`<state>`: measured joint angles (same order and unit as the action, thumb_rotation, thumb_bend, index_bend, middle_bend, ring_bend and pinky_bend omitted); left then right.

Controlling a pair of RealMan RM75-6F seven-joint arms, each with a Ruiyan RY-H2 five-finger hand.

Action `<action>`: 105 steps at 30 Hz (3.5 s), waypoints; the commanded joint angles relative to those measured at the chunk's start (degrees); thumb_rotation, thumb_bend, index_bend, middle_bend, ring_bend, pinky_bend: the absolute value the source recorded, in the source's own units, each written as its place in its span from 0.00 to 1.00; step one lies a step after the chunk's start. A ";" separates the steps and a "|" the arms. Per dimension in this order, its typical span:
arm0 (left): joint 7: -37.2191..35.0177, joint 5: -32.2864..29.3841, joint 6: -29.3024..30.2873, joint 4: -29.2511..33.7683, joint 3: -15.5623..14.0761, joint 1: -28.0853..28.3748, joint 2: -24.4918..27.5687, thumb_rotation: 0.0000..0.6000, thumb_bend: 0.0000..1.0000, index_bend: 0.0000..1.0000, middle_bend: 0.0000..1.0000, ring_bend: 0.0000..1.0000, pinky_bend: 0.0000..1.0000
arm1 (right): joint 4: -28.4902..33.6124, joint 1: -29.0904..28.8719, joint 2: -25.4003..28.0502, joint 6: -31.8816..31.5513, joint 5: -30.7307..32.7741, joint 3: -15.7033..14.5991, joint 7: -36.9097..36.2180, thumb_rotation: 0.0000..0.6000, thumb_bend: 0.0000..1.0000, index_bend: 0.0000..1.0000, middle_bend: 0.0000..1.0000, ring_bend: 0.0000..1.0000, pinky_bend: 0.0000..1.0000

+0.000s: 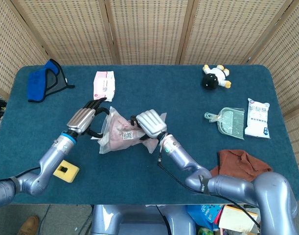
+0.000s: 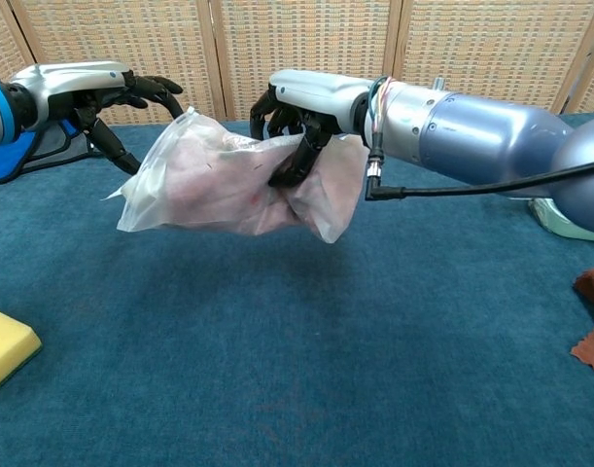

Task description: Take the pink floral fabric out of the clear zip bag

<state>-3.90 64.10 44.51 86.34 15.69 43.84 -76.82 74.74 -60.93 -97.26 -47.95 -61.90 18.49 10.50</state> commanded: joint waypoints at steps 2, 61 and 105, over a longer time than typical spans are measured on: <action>0.34 -1.14 -0.81 -0.14 -0.26 0.69 -0.57 1.00 0.11 0.32 0.00 0.00 0.00 | 0.27 -0.09 -0.10 -0.18 0.00 0.11 0.17 1.00 0.73 0.65 0.64 0.66 0.72; 7.32 -5.34 3.29 -4.23 -2.10 4.40 -8.10 1.00 0.62 0.74 0.00 0.00 0.00 | 1.45 -1.02 -0.32 -0.12 5.56 1.51 2.08 1.00 0.81 0.65 0.64 0.67 0.72; 5.00 -10.67 -1.23 -11.81 1.93 7.68 -11.50 1.00 0.91 0.74 0.00 0.00 0.00 | 12.74 12.31 20.35 -4.05 -13.37 -12.94 -4.59 1.00 0.00 0.12 0.00 0.00 0.00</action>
<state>1.11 53.55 43.22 74.41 17.50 51.43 -88.43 87.80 -51.73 -79.78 -49.57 -68.32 9.74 8.89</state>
